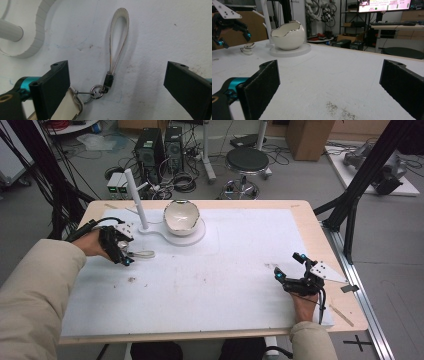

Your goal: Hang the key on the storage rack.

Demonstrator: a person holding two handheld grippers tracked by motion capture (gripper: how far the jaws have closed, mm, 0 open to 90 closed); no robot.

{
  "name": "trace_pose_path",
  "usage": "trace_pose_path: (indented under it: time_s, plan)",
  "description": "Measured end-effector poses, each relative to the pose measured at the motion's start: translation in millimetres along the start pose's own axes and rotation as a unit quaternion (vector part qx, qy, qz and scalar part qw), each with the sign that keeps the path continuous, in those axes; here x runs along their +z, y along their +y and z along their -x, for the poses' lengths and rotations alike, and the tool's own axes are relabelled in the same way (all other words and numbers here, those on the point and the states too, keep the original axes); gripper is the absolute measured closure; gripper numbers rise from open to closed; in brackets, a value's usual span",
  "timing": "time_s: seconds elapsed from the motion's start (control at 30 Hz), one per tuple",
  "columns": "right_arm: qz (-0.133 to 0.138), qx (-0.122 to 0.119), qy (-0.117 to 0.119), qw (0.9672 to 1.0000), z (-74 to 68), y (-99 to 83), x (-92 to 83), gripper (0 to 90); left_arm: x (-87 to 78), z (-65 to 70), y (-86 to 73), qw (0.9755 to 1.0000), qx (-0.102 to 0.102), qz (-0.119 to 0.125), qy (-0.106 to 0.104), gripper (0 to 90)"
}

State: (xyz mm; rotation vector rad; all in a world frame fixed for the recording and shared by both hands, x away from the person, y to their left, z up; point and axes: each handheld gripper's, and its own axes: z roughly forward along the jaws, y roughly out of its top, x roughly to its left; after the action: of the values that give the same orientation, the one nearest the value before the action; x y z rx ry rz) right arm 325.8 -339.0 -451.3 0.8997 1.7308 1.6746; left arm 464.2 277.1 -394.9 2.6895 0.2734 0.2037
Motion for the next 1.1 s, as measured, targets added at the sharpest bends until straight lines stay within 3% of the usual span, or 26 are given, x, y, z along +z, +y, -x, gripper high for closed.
trace_pose_path:
  time_s: [0.2,0.4,0.63,0.73,0.9,1.1]
  plan:
    - [0.000,0.000,0.001,1.0000,0.0,0.0,0.0,2.0,6.1,-0.3,-0.3,0.9998,-0.013,-0.012,0.000,7.9]
    - [0.003,-0.002,0.000,1.0000,0.6,0.0,0.3,2.0,9.1,0.4,1.3,0.9998,-0.012,-0.015,0.000,8.0]
    - [0.003,-0.002,0.001,1.0000,0.7,0.0,0.2,2.0,10.3,-0.6,1.5,0.9996,-0.002,-0.029,0.000,19.2]
    - [0.003,-0.002,0.001,1.0000,0.9,0.0,0.3,2.0,9.7,-1.5,1.2,0.9995,-0.011,-0.028,0.002,22.5]
    - [0.003,-0.002,0.001,1.0000,0.9,0.0,0.3,2.0,10.4,-2.0,0.6,0.9992,-0.009,-0.040,-0.001,30.4]
    - [0.003,-0.002,0.001,1.0000,0.9,0.0,0.2,2.0,10.6,-3.2,1.4,0.9985,0.002,-0.055,0.004,39.8]
